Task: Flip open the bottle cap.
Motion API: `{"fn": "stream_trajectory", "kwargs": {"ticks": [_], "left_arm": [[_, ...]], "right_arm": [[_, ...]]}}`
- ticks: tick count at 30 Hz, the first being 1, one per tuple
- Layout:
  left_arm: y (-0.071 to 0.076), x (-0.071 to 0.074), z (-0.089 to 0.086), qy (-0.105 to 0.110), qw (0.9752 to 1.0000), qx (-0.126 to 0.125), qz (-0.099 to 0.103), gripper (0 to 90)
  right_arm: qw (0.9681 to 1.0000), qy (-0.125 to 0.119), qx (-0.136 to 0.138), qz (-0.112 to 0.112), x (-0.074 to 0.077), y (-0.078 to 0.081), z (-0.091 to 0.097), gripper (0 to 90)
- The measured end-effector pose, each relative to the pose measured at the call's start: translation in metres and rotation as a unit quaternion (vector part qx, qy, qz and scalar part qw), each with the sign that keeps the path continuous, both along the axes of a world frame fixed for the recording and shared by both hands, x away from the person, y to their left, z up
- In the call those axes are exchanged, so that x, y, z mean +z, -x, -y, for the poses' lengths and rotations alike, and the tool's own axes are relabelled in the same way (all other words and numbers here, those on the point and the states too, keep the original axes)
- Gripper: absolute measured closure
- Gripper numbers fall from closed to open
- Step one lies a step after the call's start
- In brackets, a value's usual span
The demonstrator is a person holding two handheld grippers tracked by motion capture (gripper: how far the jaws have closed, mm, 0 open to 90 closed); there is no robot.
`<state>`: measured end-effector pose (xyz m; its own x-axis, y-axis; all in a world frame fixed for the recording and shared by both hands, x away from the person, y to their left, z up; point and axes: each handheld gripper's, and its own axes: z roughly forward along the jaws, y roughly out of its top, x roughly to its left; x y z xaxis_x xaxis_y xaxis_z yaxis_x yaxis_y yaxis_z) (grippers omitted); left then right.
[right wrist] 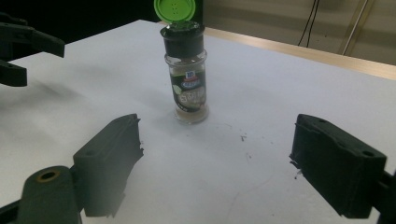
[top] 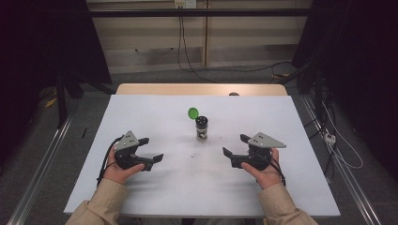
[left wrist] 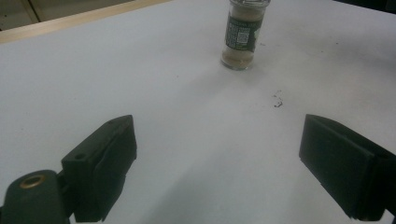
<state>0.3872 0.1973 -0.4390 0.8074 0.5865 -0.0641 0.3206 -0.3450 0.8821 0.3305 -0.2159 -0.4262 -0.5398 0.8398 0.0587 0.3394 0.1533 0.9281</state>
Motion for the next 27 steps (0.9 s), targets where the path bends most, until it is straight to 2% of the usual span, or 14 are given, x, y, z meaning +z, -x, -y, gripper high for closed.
{"fn": "stream_trajectory", "kwargs": {"ticks": [5, 9, 12, 14, 25, 27], "left_arm": [[0.002, -0.001, -0.007, -0.004, 1.0000, 0.002, 0.001, 10.8], [0.004, -0.001, -0.012, -0.009, 0.9999, 0.006, -0.003, 10.8], [0.006, -0.001, -0.014, -0.001, 1.0000, 0.009, -0.003, 10.7], [0.007, -0.001, -0.016, -0.010, 0.9999, 0.007, -0.001, 10.8], [0.012, -0.002, -0.025, -0.011, 0.9998, 0.013, -0.004, 10.8], [0.012, -0.003, -0.026, -0.005, 0.9998, 0.017, -0.005, 10.5]], "right_arm": [[1.0000, -0.001, -0.005, 0.000, -0.002, 0.004, 0.007, 15.2], [1.0000, 0.007, -0.006, -0.001, -0.005, 0.007, 0.012, 15.2], [0.9999, 0.006, -0.009, 0.000, -0.006, 0.009, 0.016, 15.3], [0.9999, 0.004, -0.010, -0.001, -0.007, 0.012, 0.019, 15.2], [0.9998, 0.008, -0.017, -0.008, -0.017, 0.027, 0.033, 14.8], [0.9997, 0.008, -0.020, -0.008, -0.017, 0.029, 0.034, 14.8]]}}
